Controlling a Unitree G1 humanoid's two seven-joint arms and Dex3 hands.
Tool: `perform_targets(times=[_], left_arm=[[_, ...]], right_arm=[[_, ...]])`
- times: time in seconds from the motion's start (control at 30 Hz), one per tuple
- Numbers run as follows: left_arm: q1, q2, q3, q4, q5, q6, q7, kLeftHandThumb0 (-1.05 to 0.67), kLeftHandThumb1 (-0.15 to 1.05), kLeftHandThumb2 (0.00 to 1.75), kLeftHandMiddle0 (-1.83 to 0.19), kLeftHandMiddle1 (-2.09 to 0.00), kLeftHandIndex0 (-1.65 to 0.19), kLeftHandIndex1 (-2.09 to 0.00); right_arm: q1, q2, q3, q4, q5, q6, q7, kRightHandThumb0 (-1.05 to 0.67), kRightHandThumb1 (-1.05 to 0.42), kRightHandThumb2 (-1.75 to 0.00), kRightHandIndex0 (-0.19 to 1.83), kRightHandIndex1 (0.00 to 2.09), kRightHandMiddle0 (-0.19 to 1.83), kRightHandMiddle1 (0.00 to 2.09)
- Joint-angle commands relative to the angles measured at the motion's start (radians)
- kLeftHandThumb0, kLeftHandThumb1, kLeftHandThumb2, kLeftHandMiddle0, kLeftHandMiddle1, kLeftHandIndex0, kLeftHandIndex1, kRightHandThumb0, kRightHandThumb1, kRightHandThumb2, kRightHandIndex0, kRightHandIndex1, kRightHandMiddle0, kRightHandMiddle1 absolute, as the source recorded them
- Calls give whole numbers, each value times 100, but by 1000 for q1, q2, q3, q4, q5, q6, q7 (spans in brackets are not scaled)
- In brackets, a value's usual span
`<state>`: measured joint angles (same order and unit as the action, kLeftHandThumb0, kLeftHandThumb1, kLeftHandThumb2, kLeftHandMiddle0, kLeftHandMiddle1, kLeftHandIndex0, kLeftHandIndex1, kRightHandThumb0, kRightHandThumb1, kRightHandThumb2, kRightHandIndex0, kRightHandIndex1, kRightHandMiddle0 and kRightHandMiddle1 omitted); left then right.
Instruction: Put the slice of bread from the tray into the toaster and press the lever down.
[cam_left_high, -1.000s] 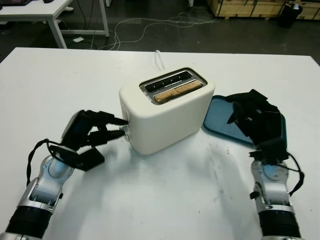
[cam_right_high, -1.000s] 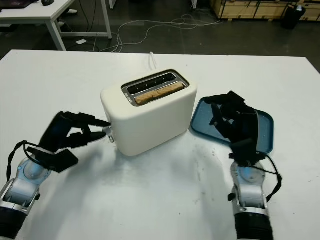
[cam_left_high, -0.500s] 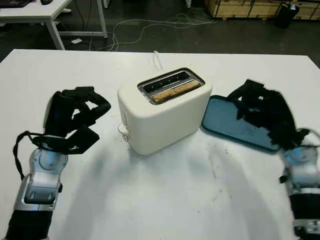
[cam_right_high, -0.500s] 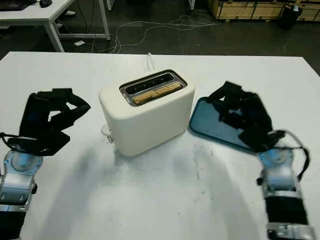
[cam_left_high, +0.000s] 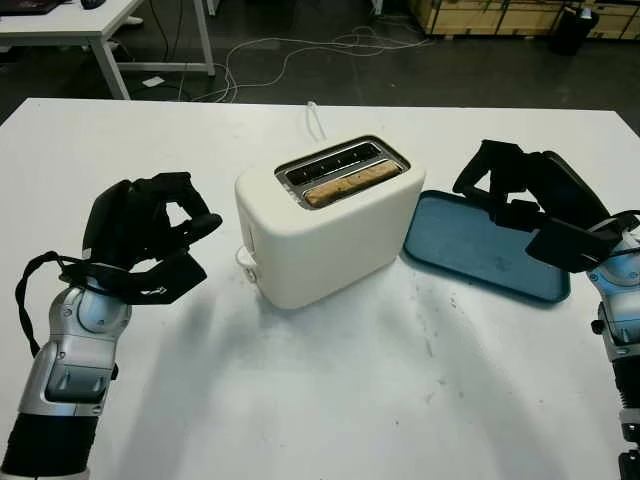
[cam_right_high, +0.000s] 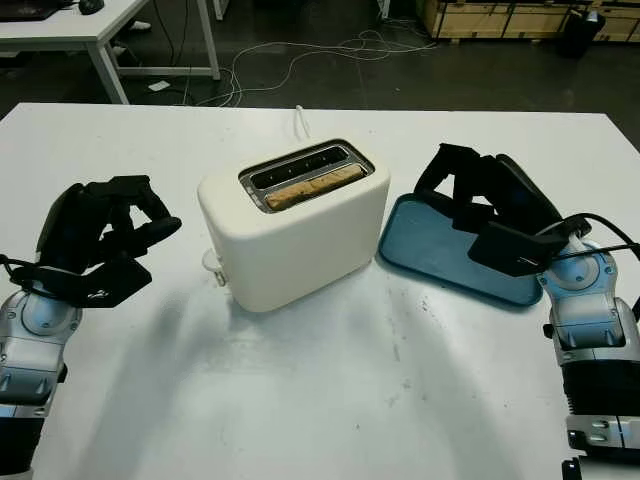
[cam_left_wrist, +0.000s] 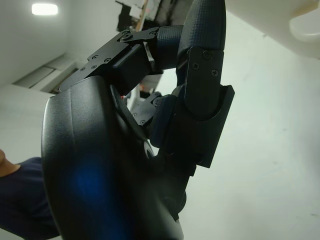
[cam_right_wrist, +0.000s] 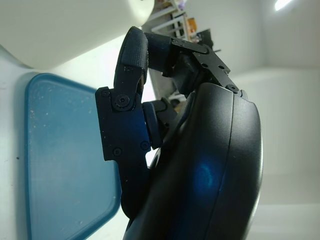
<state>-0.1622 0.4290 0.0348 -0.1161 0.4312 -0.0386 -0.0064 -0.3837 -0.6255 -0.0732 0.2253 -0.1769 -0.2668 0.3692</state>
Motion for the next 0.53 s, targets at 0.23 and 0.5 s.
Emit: perform_targets(times=[0.23, 0.5], left_arm=[[-30, -32, -22, 32, 10, -3, 15, -79, 74, 54, -121, -167, -101, -145], [-33, -41, -21, 29, 11, 1, 15, -80, 71, 64, -122, -171, -99, -153]], right_arm=[[1, 9, 14, 5, -1, -20, -22, -36, -92, -40, 73, 175, 48, 175], [9, 11, 13, 4, 10, -14, -19, -37, -92, -42, 73, 175, 47, 175]])
